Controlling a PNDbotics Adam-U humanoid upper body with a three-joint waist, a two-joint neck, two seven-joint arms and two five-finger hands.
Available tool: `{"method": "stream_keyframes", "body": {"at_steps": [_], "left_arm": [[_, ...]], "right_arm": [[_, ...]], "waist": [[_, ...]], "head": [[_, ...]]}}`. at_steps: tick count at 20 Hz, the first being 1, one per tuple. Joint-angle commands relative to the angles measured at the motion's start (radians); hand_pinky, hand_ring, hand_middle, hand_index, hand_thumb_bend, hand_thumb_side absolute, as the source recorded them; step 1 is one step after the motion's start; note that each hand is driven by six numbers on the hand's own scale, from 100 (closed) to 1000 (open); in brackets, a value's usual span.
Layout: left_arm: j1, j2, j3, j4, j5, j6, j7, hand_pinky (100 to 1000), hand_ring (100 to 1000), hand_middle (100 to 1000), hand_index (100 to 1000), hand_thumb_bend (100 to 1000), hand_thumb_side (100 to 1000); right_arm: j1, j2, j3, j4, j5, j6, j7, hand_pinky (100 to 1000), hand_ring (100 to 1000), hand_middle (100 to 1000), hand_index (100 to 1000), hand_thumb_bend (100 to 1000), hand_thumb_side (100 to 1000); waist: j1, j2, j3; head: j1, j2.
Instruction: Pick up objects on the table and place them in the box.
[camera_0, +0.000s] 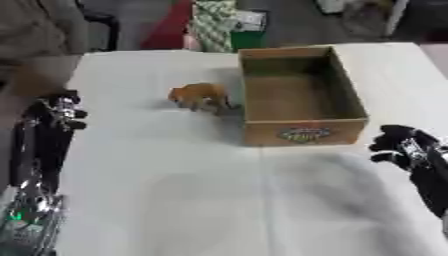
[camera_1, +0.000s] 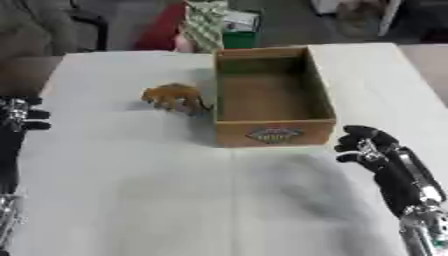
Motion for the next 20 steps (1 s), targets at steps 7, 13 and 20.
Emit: {"method": "stream_keyframes", "body": {"at_steps": [7,13,20], "left_arm": [[-0.007,0.012,0.012,-0.018,-0.009,0.001,-0.001,570,596,618,696,100,701],[-0.062,0.076,0.011,-0.017,-0.087,0.057,-0.052,589,640,663,721,100,660],[-0.247,0.22,-0.013,0.005,-0.262,0.192,-0.236,631,689,709,760,117,547]], "right_arm": [[-0.011,-0.014,-0.008,-0.021,-0.007,0.002,-0.004,627,672,606,758,100,581],[-0.009,-0.017,-0.006,-0.02,-0.006,0.002,-0.002,628,672,606,758,100,580],[-0.005,-0.02,-0.003,-0.017,-0.006,0.003,0.001,628,672,606,758,100,580]], "waist": [[0.0,-0.015,-0.001],[0.003,-0.02,-0.005],[0.009,-0.03,-0.013]], "head": [[0.001,-0.003],[0.001,-0.001],[0.004,-0.002]]}}
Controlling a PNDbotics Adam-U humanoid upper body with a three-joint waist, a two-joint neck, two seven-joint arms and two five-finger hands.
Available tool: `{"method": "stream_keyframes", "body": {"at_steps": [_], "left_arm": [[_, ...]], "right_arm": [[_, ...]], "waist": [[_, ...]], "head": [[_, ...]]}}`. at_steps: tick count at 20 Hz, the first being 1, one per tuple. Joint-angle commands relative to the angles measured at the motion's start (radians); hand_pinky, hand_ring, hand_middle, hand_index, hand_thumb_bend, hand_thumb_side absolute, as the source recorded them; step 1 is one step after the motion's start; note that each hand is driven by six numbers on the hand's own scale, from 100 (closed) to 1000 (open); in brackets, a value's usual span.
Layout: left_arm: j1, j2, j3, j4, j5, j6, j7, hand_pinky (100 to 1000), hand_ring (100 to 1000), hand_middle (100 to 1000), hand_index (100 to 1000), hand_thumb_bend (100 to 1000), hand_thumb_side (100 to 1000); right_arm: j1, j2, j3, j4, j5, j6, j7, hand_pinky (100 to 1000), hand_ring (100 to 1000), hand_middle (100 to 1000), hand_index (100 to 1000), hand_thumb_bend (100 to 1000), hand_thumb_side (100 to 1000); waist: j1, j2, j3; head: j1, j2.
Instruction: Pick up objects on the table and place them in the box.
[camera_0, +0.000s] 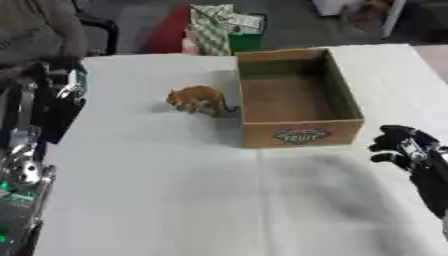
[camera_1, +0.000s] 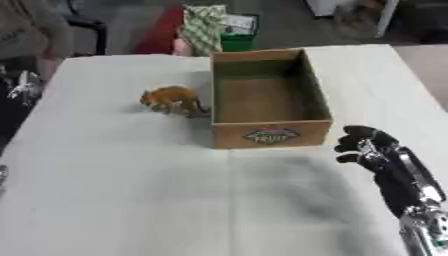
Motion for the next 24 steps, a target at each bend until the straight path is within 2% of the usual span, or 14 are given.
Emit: {"method": "stream_keyframes", "body": {"at_steps": [1,4,7,8,11,13,16,20,24], "left_arm": [[-0.079,0.083,-0.01,0.006,-0.082,0.048,-0.079,641,698,717,769,132,521],[-0.188,0.129,-0.03,0.053,-0.159,0.078,-0.159,658,713,729,781,171,468],[-0.301,0.17,-0.069,0.128,-0.245,0.082,-0.257,698,745,753,801,256,420],[-0.339,0.18,-0.085,0.159,-0.289,0.074,-0.296,705,750,756,804,270,416],[-0.45,0.187,-0.134,0.267,-0.42,0.018,-0.42,753,780,778,828,397,398],[-0.517,0.172,-0.157,0.354,-0.51,-0.021,-0.492,772,792,790,838,455,383],[-0.599,0.117,-0.175,0.496,-0.623,-0.071,-0.572,773,794,794,836,468,345],[-0.667,0.028,-0.165,0.692,-0.718,-0.111,-0.619,770,783,780,825,502,289],[-0.701,-0.044,-0.14,0.854,-0.783,-0.133,-0.649,765,768,766,811,504,257]], "right_arm": [[-0.005,-0.02,-0.003,-0.016,-0.006,0.0,0.001,628,672,606,758,100,580],[-0.004,-0.021,-0.001,-0.016,-0.006,0.0,0.002,628,672,606,758,100,580],[-0.003,-0.022,0.001,-0.015,-0.005,0.001,0.004,628,672,606,758,100,580],[-0.004,-0.022,0.002,-0.015,-0.004,0.001,0.005,628,672,605,758,100,580],[-0.006,-0.023,0.005,-0.016,-0.004,0.001,0.008,628,672,606,758,100,579],[-0.006,-0.024,0.006,-0.016,-0.005,0.001,0.009,628,672,605,758,100,578],[-0.007,-0.025,0.008,-0.016,-0.004,0.001,0.011,628,672,606,758,100,579],[-0.009,-0.025,0.013,-0.016,-0.003,0.001,0.016,628,672,605,758,100,579],[-0.013,-0.024,0.019,-0.016,-0.003,0.001,0.022,629,672,606,758,100,579]], "waist": [[0.0,-0.018,-0.003],[0.001,-0.019,-0.011],[0.004,-0.02,-0.019],[0.004,-0.019,-0.022],[0.006,-0.018,-0.03],[0.006,-0.018,-0.035],[0.007,-0.018,-0.044],[0.007,-0.016,-0.058],[0.007,-0.012,-0.076]], "head": [[0.004,-0.002],[0.003,-0.005],[0.005,-0.008],[0.006,-0.009],[0.007,-0.015],[0.008,-0.018],[0.009,-0.023],[0.012,-0.031],[0.021,-0.039]]}}
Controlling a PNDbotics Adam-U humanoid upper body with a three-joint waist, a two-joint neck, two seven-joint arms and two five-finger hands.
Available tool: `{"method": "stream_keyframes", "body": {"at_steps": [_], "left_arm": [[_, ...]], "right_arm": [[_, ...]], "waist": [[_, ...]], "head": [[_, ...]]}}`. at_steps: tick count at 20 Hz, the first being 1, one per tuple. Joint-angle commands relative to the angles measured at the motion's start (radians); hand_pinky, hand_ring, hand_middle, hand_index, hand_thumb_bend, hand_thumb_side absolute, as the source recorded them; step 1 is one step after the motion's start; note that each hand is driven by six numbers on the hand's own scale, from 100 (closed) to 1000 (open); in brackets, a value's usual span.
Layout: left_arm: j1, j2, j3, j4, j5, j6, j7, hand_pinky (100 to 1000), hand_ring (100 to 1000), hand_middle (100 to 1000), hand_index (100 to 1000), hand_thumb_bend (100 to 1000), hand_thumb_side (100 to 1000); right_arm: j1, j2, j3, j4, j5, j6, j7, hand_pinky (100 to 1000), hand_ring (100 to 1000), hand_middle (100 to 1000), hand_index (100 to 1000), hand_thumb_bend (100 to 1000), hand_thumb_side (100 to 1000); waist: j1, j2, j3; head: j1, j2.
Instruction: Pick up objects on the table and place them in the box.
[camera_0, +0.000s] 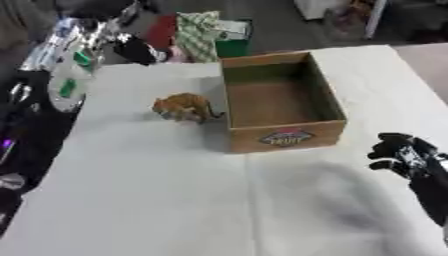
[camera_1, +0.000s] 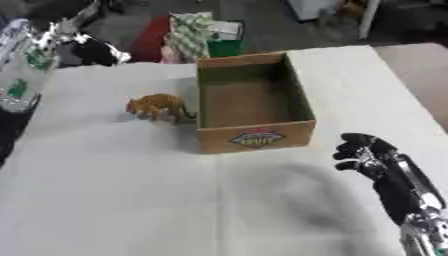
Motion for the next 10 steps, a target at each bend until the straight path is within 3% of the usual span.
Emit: {"method": "stream_keyframes", "body": {"at_steps": [1,10], "left_arm": [[-0.037,-0.035,0.03,0.097,-0.052,-0.013,-0.013,762,765,762,808,502,257],[-0.032,-0.097,0.05,0.201,-0.127,-0.007,0.04,753,756,750,799,477,218]], "right_arm": [[-0.012,-0.021,0.002,-0.016,-0.002,-0.002,0.007,629,672,606,758,100,579],[-0.016,-0.019,0.005,-0.016,-0.001,-0.002,0.012,629,673,606,758,100,579]], "waist": [[-0.004,-0.012,-0.006],[-0.006,-0.007,-0.02]], "head": [[0.009,-0.015],[0.016,-0.022]]}}
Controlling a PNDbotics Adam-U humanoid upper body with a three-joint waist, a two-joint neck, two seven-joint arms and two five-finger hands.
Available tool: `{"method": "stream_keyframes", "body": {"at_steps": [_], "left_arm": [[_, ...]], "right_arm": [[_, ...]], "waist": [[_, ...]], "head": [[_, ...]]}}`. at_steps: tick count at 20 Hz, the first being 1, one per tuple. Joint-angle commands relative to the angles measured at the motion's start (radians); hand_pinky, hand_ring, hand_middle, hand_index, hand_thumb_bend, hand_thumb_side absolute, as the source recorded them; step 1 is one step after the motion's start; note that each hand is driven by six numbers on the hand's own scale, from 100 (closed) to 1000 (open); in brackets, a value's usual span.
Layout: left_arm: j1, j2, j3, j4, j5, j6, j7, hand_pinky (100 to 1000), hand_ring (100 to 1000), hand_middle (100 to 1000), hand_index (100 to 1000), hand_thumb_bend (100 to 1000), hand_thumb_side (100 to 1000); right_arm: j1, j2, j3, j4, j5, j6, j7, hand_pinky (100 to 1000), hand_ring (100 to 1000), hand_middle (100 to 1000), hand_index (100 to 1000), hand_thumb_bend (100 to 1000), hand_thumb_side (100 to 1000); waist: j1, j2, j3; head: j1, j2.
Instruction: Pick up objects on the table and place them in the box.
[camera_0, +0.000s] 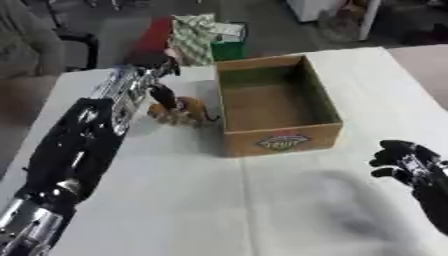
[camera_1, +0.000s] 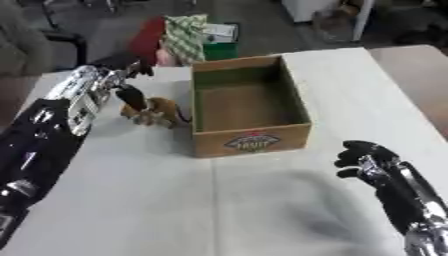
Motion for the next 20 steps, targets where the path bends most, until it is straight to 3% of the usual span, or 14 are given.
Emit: {"method": "stream_keyframes", "body": {"at_steps": [1,13,14,17,18,20], "left_arm": [[-0.019,0.002,0.013,0.005,-0.02,0.005,0.021,753,756,750,799,472,216],[0.012,-0.019,0.022,0.07,-0.019,0.01,0.0,724,712,703,770,423,168],[0.015,-0.02,0.021,0.074,-0.019,0.01,-0.003,715,694,684,757,400,104],[0.021,-0.023,0.021,0.08,-0.021,0.015,-0.003,689,627,612,708,289,100],[0.022,-0.023,0.022,0.08,-0.023,0.018,0.003,656,565,542,650,127,129],[0.024,-0.021,0.025,0.074,-0.02,0.03,0.027,615,494,463,557,100,196]], "right_arm": [[-0.011,-0.019,-0.002,-0.015,-0.002,-0.002,0.004,629,673,606,758,100,579],[-0.011,-0.016,-0.002,-0.015,-0.002,-0.002,0.005,629,673,606,759,100,580],[-0.011,-0.016,-0.002,-0.015,-0.002,-0.002,0.005,629,673,606,759,100,580],[-0.011,-0.015,-0.003,-0.015,-0.001,-0.002,0.005,630,673,606,759,100,580],[-0.01,-0.015,-0.003,-0.015,-0.001,-0.002,0.005,630,673,606,759,100,580],[-0.01,-0.015,-0.004,-0.015,-0.001,-0.002,0.005,630,673,606,759,100,580]], "waist": [[-0.006,-0.014,-0.001],[-0.007,-0.013,-0.006],[-0.007,-0.013,-0.006],[-0.007,-0.012,-0.007],[-0.008,-0.012,-0.007],[-0.008,-0.012,-0.007]], "head": [[0.004,-0.01],[0.005,-0.012],[0.004,-0.012],[0.003,-0.011],[0.002,-0.011],[0.002,-0.011]]}}
